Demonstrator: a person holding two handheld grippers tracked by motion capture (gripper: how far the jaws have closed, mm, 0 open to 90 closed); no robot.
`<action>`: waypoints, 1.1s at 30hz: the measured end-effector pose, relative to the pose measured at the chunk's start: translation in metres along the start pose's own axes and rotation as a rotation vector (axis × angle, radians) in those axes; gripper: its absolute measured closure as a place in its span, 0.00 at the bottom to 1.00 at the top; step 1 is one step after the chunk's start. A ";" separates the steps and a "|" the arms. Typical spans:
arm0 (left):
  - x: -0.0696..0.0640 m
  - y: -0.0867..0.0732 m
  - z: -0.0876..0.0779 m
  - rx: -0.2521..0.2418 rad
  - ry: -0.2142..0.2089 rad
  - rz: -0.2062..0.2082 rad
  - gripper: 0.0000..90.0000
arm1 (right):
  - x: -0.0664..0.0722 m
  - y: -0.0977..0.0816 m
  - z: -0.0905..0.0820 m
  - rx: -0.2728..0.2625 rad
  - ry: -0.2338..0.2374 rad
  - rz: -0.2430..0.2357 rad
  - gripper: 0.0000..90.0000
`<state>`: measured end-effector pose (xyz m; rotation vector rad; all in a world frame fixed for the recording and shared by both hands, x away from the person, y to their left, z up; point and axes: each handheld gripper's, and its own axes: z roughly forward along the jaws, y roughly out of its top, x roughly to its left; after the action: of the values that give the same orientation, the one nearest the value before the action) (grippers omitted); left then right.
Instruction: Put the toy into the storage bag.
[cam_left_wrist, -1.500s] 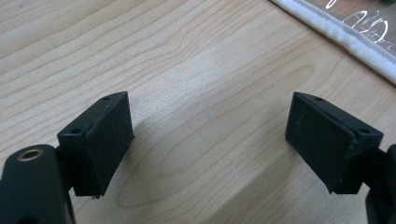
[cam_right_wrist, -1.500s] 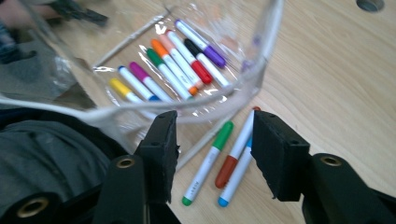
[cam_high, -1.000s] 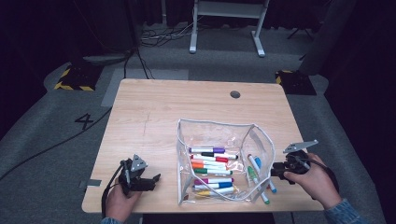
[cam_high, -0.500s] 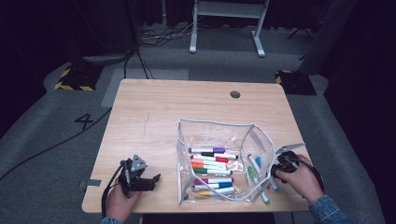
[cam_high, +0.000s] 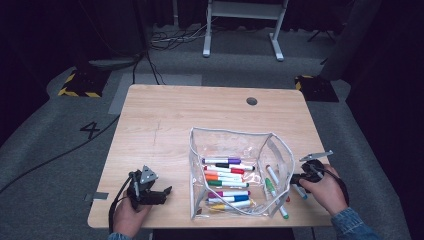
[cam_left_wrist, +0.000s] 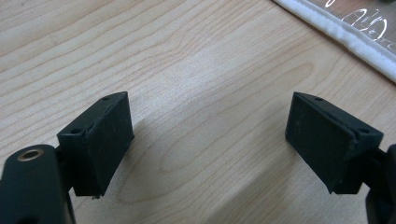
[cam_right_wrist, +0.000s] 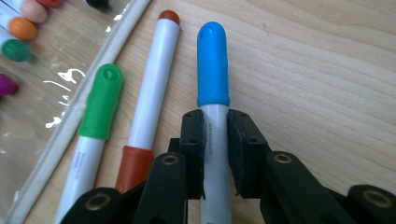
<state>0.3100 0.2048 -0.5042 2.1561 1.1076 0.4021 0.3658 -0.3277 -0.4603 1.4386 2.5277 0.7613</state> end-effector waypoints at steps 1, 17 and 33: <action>0.000 0.000 0.000 0.000 0.000 0.000 0.17 | 0.000 0.000 -0.004 -0.008 0.003 -0.004 0.85; 0.000 0.000 0.000 -0.001 0.000 -0.003 0.17 | 0.027 0.007 -0.089 -0.130 0.115 -0.101 0.85; 0.000 0.000 0.000 0.000 -0.001 0.000 0.17 | 0.062 0.032 -0.173 -0.228 0.117 -0.192 0.86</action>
<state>0.3100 0.2047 -0.5043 2.1555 1.1075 0.4012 0.2961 -0.3249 -0.2877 1.0931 2.5152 1.0845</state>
